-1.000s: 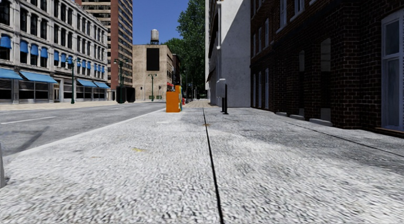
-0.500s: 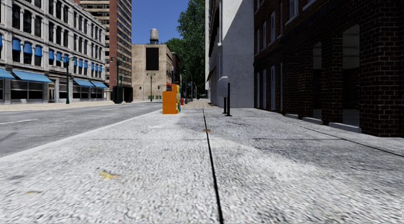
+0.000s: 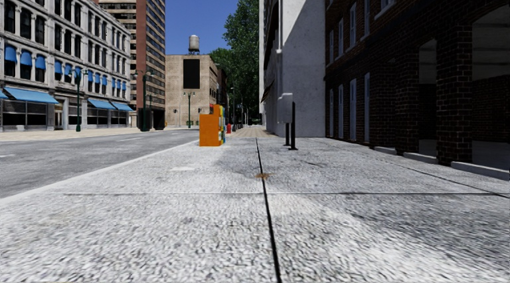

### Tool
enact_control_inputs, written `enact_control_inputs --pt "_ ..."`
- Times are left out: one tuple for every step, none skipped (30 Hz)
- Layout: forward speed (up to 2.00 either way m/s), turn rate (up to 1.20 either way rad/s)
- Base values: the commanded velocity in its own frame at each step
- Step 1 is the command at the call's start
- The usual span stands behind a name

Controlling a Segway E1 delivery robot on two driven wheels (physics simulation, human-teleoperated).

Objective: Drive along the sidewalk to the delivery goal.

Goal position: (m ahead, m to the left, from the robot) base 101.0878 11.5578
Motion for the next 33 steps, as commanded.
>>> enact_control_inputs --pt "2.00 0.00" --pt "2.00 0.00" --pt "2.00 0.00" --pt "2.00 0.00" --pt "2.00 0.00" --pt "2.00 0.00" --pt "2.00 0.00" --pt "2.00 0.00" --pt "2.00 0.00" --pt "2.00 0.00" --pt "2.00 0.00" --pt "2.00 0.00" --pt "2.00 0.00" --pt "2.00 0.00" --pt "2.00 0.00" --pt "2.00 0.00" --pt "2.00 0.00" --pt "2.00 0.00" --pt "2.00 0.00" --pt "2.00 0.00" --pt "2.00 0.00" --pt "2.00 0.00" --pt "2.00 0.00" --pt "2.00 0.00" --pt "2.00 0.00" --pt "2.00 0.00" --pt "2.00 0.00" --pt "2.00 0.00" --pt "2.00 0.00" --pt "2.00 0.00" --pt "2.00 0.00" --pt "2.00 0.00" --pt "2.00 0.00"
